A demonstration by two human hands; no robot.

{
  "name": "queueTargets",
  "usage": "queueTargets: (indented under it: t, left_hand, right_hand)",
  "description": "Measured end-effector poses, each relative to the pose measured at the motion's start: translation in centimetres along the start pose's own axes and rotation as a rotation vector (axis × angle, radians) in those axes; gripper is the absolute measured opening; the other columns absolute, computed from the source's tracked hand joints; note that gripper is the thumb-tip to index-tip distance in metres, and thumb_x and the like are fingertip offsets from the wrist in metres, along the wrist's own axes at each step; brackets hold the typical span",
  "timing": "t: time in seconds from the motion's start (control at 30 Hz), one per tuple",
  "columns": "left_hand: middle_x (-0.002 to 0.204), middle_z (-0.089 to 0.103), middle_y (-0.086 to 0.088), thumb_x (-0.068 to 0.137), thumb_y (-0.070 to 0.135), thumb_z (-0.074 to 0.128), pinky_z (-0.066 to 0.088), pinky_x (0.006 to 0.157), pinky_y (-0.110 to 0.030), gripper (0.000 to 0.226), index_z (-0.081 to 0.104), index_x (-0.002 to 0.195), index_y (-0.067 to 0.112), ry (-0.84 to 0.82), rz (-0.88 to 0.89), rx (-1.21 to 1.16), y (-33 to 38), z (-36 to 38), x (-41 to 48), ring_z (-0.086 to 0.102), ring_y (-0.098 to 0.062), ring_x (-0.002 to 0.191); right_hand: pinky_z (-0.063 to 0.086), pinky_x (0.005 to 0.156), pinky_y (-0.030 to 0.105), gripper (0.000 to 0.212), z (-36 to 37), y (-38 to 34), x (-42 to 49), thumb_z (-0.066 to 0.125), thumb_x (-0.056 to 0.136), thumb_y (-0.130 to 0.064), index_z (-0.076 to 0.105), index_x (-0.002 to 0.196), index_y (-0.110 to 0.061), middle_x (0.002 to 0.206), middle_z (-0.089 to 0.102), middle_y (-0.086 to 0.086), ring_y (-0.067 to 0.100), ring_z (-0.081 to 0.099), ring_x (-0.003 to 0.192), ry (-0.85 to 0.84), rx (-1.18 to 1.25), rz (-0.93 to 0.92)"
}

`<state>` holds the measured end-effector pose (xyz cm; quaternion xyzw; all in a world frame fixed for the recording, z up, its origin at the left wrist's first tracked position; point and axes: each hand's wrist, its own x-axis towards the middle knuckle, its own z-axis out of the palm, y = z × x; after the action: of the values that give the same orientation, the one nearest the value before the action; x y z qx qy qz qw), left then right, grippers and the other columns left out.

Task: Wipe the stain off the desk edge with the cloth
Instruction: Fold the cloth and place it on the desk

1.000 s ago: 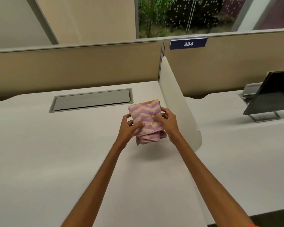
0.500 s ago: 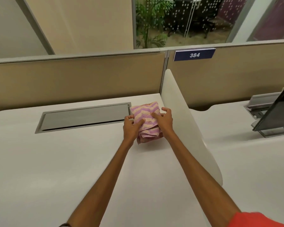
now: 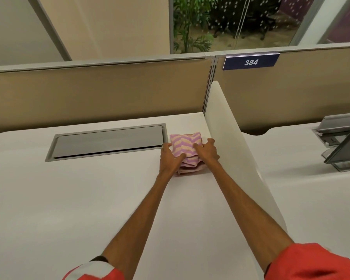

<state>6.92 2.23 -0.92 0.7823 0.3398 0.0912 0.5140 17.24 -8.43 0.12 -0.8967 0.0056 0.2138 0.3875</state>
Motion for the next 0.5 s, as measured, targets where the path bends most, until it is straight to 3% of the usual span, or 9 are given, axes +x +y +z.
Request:
queueTargets:
  t: [0.1,0.27,0.37,0.5]
  left_hand:
    - [0.142,0.045,-0.014,0.084,0.035,0.075,0.05,0.102,-0.046,0.068,0.04,0.138,0.011,0.01,0.028,0.033,-0.2,0.1,-0.7,0.052,-0.032,0.125]
    - [0.148,0.039,-0.015,0.091,0.029,0.067,0.043,0.109,-0.047,0.054,0.046,0.137,0.009,0.054,0.156,0.139,0.0,0.4,-1.8,0.044,-0.032,0.133]
    - [0.143,0.042,-0.015,0.095,0.019,0.06,0.046,0.106,-0.044,0.04,0.052,0.132,0.007,0.047,0.182,0.209,0.2,0.5,-2.4,0.048,-0.032,0.127]
    - [0.137,0.048,-0.014,0.094,0.011,0.055,0.049,0.1,-0.037,0.036,0.055,0.129,0.005,-0.021,0.192,0.296,0.4,0.3,-3.0,0.053,-0.031,0.119]
  right_hand:
    - [0.032,0.108,0.052,0.07,0.1,0.3,-0.6,0.057,0.092,-0.043,0.028,0.146,-0.01,0.143,0.051,0.014,0.035,0.043,0.134,0.062,-0.106,-0.099]
    - [0.037,0.099,0.048,0.047,0.5,0.7,-2.3,0.054,0.092,-0.028,0.044,0.136,-0.014,0.137,0.051,0.008,0.028,0.044,0.128,0.226,-0.365,-0.458]
    - [0.035,0.098,0.043,0.032,1.0,0.9,-3.0,0.048,0.095,-0.023,0.054,0.126,-0.015,0.129,0.058,0.008,0.026,0.049,0.122,0.172,-0.479,-0.59]
    - [0.036,0.101,0.04,0.031,1.0,0.8,-3.6,0.046,0.099,-0.025,0.058,0.124,-0.013,0.125,0.063,0.011,0.029,0.055,0.116,0.067,-0.511,-0.576]
